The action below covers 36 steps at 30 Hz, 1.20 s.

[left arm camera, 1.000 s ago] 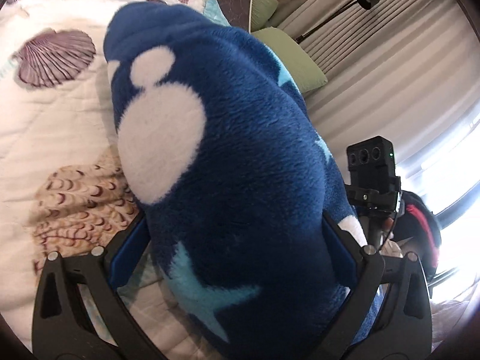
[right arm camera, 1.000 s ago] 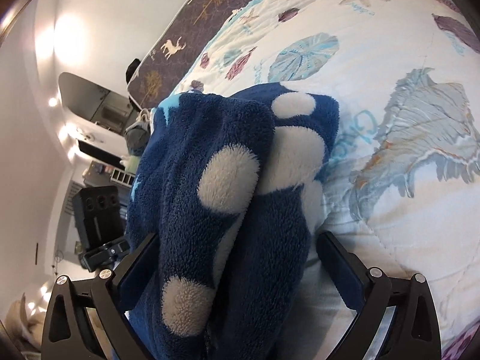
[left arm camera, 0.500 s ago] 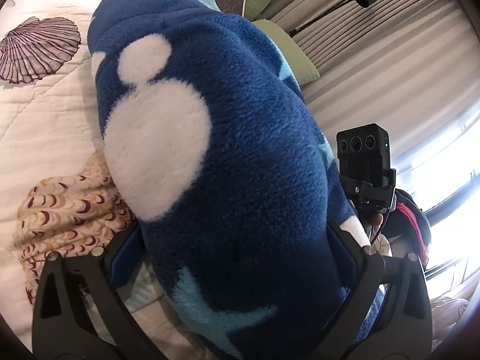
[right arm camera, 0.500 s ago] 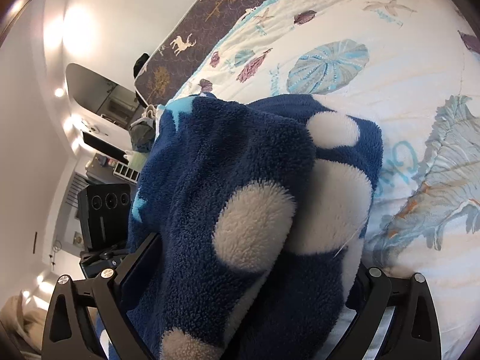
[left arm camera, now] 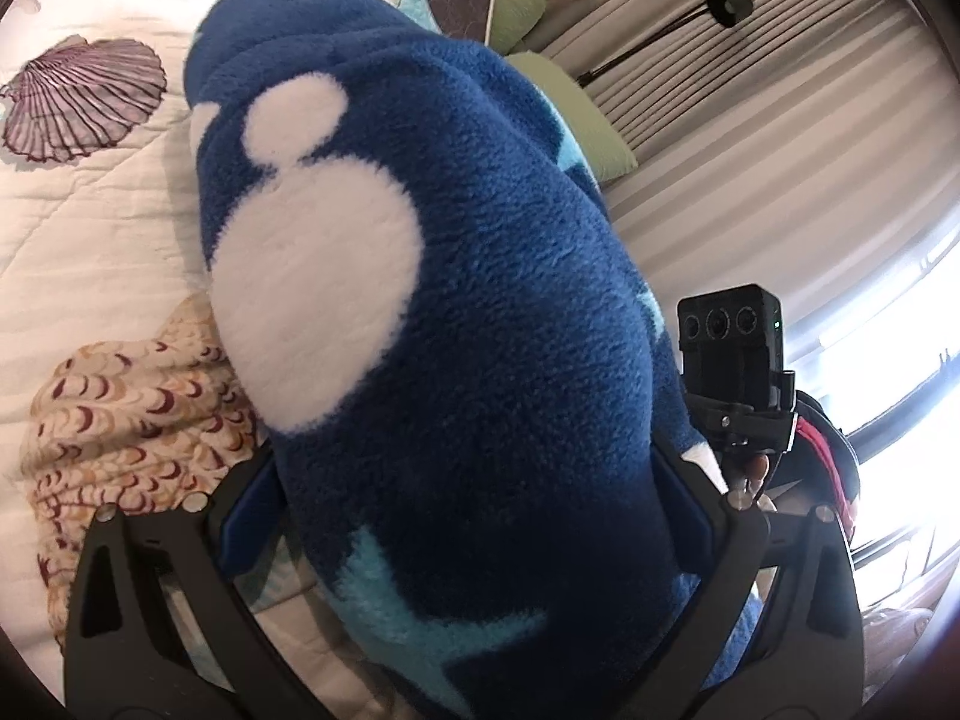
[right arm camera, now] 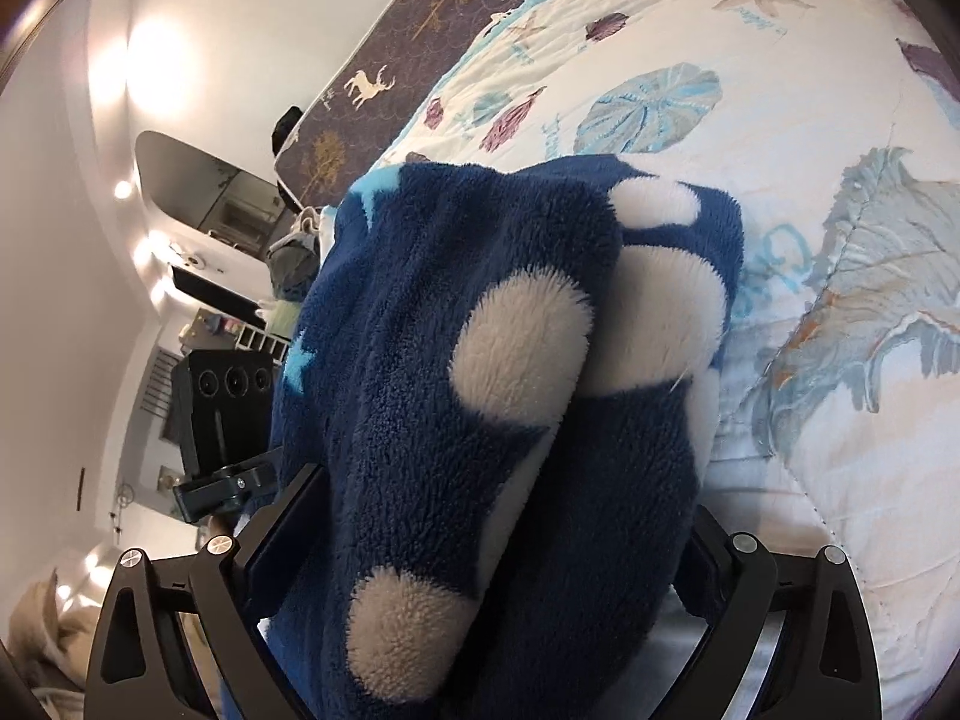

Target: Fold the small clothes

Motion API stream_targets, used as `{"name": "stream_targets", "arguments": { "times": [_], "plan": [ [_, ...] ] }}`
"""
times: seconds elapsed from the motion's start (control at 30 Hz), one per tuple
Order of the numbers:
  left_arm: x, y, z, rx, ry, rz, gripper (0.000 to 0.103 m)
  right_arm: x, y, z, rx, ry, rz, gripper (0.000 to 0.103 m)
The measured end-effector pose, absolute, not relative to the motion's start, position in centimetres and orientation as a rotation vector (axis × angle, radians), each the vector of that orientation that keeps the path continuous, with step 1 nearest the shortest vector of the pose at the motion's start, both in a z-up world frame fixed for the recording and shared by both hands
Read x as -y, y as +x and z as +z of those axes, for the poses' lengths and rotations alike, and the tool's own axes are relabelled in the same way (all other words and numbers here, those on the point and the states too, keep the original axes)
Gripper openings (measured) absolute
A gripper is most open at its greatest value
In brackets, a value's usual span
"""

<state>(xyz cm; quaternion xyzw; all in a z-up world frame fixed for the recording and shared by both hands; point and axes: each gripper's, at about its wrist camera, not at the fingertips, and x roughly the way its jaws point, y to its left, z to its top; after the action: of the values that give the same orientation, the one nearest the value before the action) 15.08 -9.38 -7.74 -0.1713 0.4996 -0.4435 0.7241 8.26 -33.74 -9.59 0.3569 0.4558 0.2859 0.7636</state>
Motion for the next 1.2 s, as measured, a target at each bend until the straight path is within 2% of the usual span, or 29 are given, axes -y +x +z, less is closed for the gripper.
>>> {"name": "stream_targets", "arguments": {
  "times": [0.1, 0.17, 0.23, 0.3, 0.57, 0.8, 1.03, 1.2],
  "plan": [
    [9.9, 15.1, -7.2, -1.085, -0.366, -0.952, 0.102, 33.1, 9.2, -9.7, -0.98, 0.83, 0.624, 0.088],
    [9.6, 14.4, -6.2, -1.036, -0.374, -0.933, 0.097, 32.3, 9.3, -8.7, -0.944, 0.841, 0.592, 0.079],
    [9.1, 13.6, -4.5, -0.972, -0.366, -0.942, 0.092, 32.2, 8.8, -6.9, -0.891, 0.813, 0.579, 0.064],
    [8.7, 13.0, -2.4, -0.919, -0.353, -0.951, 0.091, 32.5, 8.3, -4.8, -0.839, 0.794, 0.586, 0.061],
    [9.9, 14.0, 7.3, -0.723, -0.26, -0.985, 0.091, 33.6, 9.0, 4.3, -0.658, 0.682, 0.592, 0.06],
    [13.9, 21.9, 14.2, -0.649, -0.252, -0.973, 0.091, 37.7, 16.8, 11.2, -0.586, 0.632, 0.575, 0.06],
    [17.4, 29.9, 15.6, -0.646, -0.257, -0.913, 0.091, 40.9, 26.3, 12.1, -0.599, 0.661, 0.551, 0.06],
    [18.6, 34.4, 12.7, -0.687, -0.251, -0.889, 0.091, 42.2, 31.4, 8.9, -0.638, 0.697, 0.537, 0.06]
  ]
}}
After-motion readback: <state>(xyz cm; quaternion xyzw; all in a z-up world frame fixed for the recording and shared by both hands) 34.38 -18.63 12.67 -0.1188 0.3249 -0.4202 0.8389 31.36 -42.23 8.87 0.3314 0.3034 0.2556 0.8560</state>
